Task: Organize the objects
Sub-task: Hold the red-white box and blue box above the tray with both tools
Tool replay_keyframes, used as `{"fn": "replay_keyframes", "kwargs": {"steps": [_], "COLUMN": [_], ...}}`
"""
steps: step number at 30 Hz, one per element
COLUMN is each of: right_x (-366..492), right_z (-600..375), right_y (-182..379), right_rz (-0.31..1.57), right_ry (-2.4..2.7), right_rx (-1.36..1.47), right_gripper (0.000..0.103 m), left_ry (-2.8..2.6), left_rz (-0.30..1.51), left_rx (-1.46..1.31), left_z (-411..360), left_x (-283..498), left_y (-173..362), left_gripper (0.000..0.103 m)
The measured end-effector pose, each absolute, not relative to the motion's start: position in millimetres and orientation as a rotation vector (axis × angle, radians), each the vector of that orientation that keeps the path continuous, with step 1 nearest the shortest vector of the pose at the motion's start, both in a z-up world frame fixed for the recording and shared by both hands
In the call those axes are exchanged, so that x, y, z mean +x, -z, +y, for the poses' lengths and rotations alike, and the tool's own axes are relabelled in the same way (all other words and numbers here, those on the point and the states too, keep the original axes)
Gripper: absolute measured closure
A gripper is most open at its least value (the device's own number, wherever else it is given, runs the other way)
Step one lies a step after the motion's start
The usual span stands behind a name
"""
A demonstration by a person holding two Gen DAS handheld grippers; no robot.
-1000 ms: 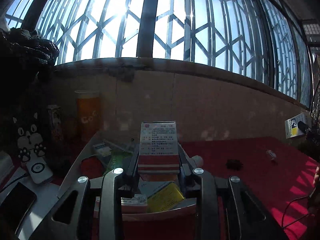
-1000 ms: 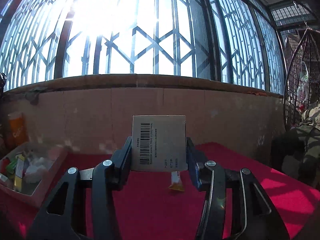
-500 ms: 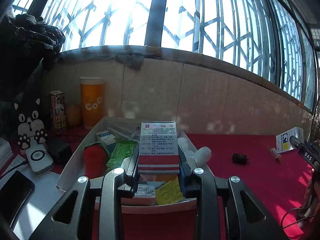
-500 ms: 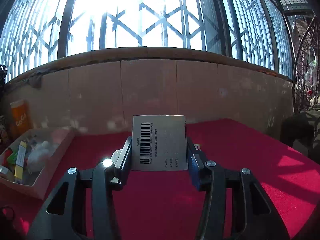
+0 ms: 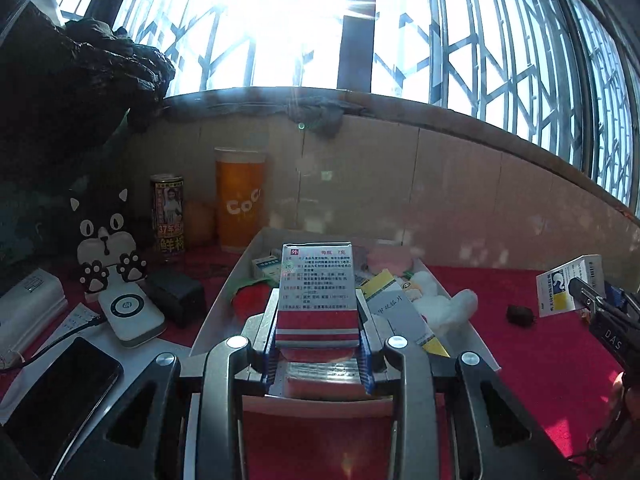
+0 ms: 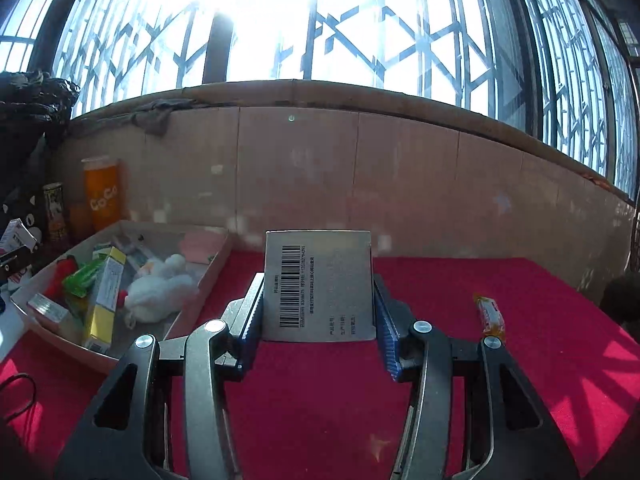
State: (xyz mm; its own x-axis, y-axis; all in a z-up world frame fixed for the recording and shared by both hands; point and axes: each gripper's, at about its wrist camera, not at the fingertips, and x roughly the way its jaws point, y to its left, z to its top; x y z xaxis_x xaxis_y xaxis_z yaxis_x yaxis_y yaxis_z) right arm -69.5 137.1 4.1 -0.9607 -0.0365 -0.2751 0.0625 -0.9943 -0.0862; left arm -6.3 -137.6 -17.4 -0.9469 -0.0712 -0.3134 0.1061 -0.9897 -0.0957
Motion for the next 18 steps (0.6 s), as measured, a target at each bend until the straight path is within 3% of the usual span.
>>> {"fn": "replay_keyframes", "kwargs": {"steps": [18], "right_x": [-58], "right_z": [9], "right_y": [3], "right_rz": [0.296], "right_ry": [2.795], "right_rx": [0.384], "right_gripper": [0.054], "left_ry": [2.928], "left_rz": [0.209], "left_rx": [0.533], "left_z": [-178], "left_x": [-4], "left_y": [23], "left_gripper": [0.071]}}
